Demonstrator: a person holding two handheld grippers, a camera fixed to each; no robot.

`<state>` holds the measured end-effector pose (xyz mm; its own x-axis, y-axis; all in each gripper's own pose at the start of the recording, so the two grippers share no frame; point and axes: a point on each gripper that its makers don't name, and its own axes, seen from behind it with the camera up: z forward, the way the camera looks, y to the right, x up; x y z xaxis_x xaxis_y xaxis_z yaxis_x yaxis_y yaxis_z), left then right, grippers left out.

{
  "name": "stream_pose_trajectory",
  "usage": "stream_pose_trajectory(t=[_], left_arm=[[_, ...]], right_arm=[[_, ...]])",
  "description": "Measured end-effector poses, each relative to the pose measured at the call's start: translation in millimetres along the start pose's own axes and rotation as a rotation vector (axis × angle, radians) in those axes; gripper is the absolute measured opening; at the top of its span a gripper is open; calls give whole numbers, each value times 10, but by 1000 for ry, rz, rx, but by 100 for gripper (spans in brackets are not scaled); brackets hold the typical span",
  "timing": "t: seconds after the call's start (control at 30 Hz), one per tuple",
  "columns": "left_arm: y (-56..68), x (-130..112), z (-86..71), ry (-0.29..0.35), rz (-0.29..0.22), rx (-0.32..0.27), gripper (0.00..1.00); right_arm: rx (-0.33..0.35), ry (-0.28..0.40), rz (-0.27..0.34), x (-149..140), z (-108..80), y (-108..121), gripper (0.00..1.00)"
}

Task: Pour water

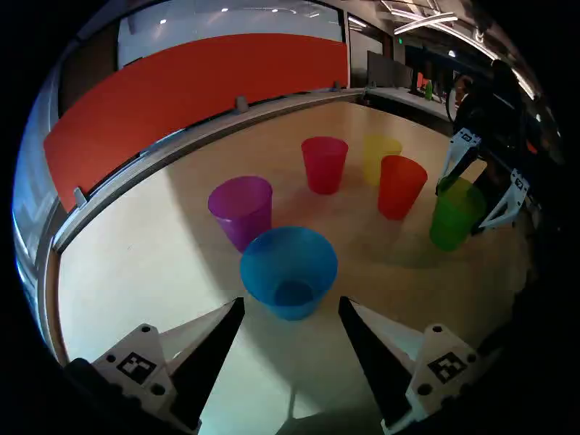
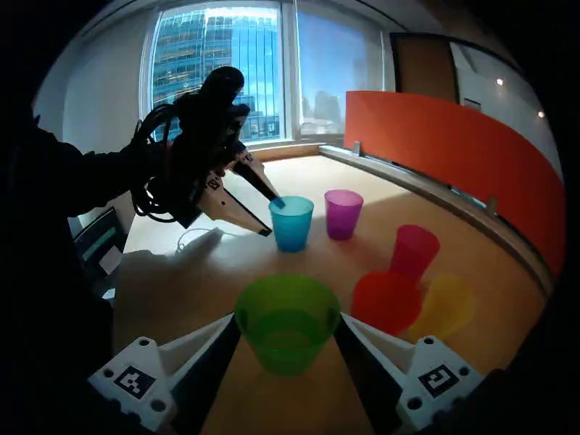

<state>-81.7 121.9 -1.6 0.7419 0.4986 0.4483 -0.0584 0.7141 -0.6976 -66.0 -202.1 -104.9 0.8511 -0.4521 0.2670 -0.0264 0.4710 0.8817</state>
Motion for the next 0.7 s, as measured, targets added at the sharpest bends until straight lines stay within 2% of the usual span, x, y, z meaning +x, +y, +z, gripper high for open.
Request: stream_pose_trajectory(t=[0.3, 0.7], left_arm=[[34, -12, -160, 24, -34, -4, 97], [158, -20, -286, 45, -18, -8, 97]], right_arm=[[1, -28, 4, -152, 82, -14, 90], [0, -27, 8, -194, 96, -19, 90]])
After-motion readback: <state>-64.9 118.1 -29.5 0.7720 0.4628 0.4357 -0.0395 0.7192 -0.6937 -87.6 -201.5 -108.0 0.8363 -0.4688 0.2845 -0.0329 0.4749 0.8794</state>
